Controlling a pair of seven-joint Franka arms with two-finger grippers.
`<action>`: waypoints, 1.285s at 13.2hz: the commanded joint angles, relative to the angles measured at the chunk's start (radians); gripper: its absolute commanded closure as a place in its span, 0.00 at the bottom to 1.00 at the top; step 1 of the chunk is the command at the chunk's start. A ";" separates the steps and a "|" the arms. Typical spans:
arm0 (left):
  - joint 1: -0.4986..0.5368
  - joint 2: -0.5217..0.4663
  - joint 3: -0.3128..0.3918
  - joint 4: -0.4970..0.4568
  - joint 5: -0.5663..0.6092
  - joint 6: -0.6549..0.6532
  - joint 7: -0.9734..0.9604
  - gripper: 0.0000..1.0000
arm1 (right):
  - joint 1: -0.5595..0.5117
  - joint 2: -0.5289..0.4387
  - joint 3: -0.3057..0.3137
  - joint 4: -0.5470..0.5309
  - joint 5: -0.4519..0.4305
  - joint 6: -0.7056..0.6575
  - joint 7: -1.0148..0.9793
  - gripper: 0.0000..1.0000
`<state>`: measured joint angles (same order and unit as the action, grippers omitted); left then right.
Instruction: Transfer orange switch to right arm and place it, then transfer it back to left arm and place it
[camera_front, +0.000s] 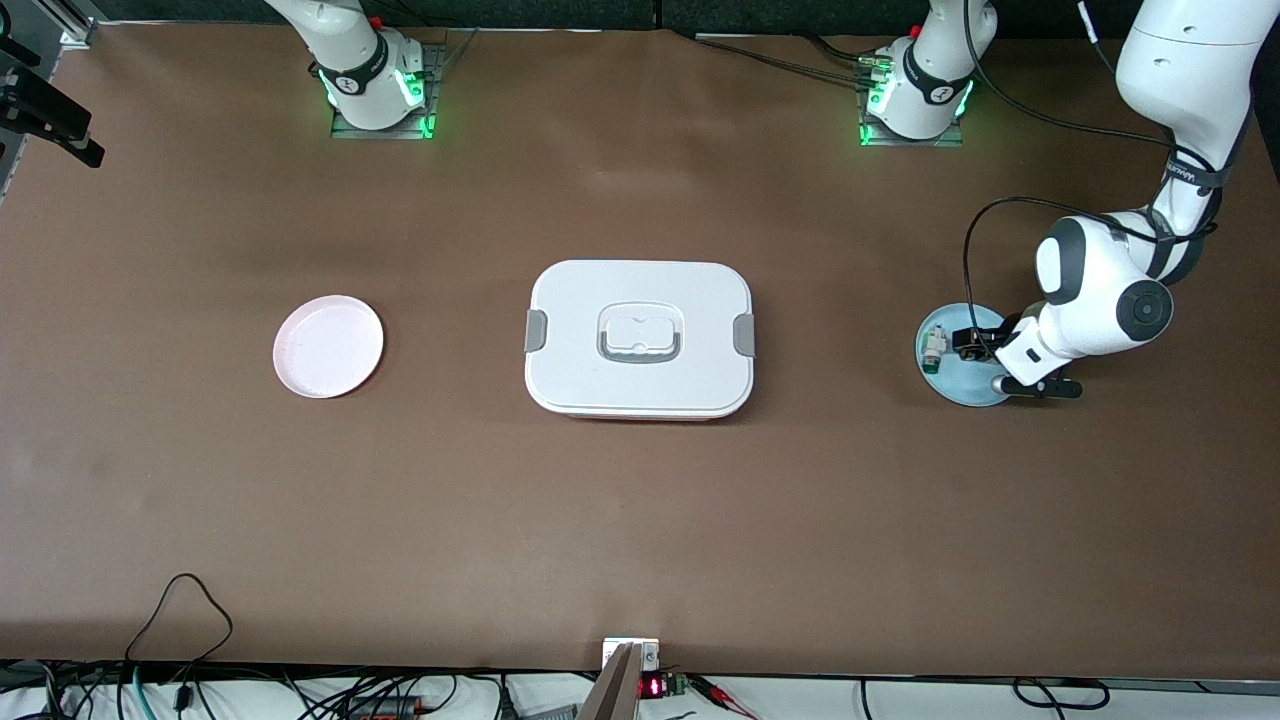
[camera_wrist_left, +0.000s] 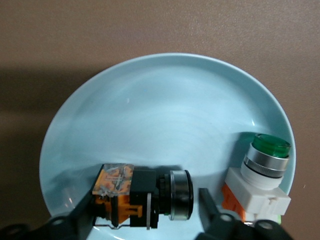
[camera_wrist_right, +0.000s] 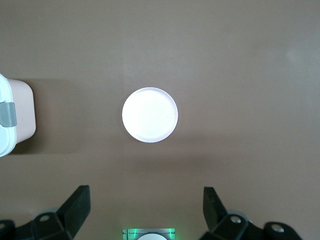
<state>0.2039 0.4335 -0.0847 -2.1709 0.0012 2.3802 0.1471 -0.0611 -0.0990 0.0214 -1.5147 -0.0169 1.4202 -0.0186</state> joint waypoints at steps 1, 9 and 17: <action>0.011 -0.004 -0.013 -0.006 0.000 0.013 0.022 0.47 | 0.000 -0.001 0.002 0.014 -0.006 0.018 0.009 0.00; 0.009 -0.041 -0.030 0.033 0.000 -0.039 0.107 0.82 | -0.005 0.048 -0.001 0.011 0.003 0.034 0.011 0.00; 0.000 -0.137 -0.105 0.169 -0.093 -0.437 0.029 0.85 | 0.010 0.099 0.011 -0.012 -0.011 0.031 0.080 0.00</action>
<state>0.2032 0.3238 -0.1780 -2.0433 -0.0268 2.0529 0.1949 -0.0552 -0.0377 0.0294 -1.5231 -0.0166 1.4587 0.0424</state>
